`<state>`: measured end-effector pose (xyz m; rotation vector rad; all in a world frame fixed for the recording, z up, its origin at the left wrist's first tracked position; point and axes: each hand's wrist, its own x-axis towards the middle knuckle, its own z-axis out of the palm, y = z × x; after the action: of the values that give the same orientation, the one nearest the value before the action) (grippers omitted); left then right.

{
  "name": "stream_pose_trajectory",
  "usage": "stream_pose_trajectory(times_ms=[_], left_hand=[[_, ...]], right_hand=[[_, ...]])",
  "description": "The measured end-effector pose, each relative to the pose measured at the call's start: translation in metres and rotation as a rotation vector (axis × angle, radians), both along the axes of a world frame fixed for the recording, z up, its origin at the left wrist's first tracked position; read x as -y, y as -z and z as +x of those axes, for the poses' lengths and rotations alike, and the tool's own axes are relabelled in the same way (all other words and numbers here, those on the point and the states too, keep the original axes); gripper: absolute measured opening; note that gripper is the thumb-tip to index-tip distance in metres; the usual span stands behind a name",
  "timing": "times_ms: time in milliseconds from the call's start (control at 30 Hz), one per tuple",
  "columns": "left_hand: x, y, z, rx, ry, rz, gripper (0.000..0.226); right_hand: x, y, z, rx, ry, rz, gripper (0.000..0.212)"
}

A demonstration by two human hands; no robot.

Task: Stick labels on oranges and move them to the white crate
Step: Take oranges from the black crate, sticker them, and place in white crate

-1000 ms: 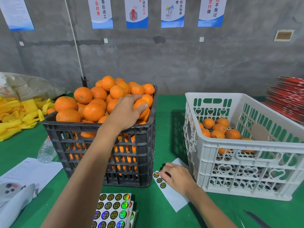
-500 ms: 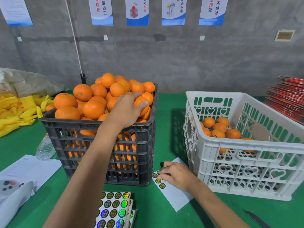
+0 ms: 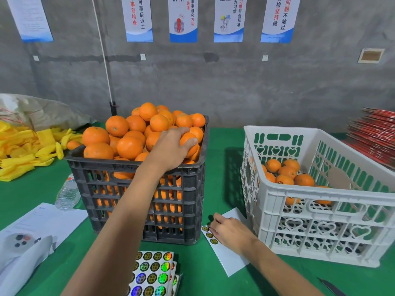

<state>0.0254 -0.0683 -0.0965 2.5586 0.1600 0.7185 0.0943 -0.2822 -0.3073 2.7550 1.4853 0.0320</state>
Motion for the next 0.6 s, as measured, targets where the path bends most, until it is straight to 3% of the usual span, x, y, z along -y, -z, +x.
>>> stream_pose_trajectory(times_ms=[200,333,467,600], left_hand=[[-0.002,0.0,0.001,0.005,0.007,-0.004,0.054],[-0.002,0.001,0.002,0.002,-0.007,0.001,0.057],[-0.001,0.001,0.002,0.009,-0.002,0.014,0.056],[-0.002,0.002,0.003,0.021,-0.003,0.016,0.057]], right_hand=[[0.019,0.0,-0.003,-0.436,0.013,0.276,0.049],[0.022,0.013,-0.001,-0.303,-0.009,0.247,0.057],[0.016,0.02,0.005,-0.141,0.104,0.227,0.047],[0.003,0.018,0.004,-0.261,0.249,0.345,0.027]])
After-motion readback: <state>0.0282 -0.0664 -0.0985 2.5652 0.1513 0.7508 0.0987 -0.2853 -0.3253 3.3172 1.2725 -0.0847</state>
